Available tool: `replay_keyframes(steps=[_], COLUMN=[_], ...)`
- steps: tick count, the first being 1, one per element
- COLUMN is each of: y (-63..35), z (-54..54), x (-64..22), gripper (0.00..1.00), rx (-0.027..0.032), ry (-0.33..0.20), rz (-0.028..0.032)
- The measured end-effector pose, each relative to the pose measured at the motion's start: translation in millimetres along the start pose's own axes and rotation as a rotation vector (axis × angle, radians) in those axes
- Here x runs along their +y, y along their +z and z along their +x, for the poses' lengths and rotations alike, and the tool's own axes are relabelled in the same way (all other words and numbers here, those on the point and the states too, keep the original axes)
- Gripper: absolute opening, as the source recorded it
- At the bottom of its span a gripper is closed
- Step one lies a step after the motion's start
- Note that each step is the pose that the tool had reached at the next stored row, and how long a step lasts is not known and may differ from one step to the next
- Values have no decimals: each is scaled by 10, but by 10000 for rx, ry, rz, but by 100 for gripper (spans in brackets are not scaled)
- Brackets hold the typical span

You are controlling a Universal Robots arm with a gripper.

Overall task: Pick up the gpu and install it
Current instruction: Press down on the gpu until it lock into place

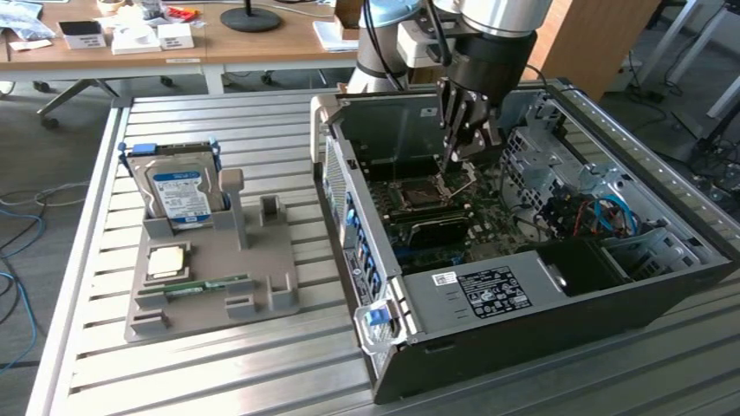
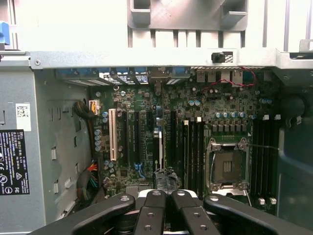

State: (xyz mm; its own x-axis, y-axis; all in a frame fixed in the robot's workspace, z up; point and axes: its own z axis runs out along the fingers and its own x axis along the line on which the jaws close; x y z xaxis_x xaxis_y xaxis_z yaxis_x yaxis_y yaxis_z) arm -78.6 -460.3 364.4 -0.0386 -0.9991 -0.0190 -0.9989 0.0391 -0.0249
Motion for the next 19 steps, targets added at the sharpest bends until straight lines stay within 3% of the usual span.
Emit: replay_keyframes(steps=[13, 19], y=[29, 127], z=[1, 2], x=[1, 3], gripper=[11, 11], rx=[-3, -2], ry=[-1, -1], rz=[2, 1])
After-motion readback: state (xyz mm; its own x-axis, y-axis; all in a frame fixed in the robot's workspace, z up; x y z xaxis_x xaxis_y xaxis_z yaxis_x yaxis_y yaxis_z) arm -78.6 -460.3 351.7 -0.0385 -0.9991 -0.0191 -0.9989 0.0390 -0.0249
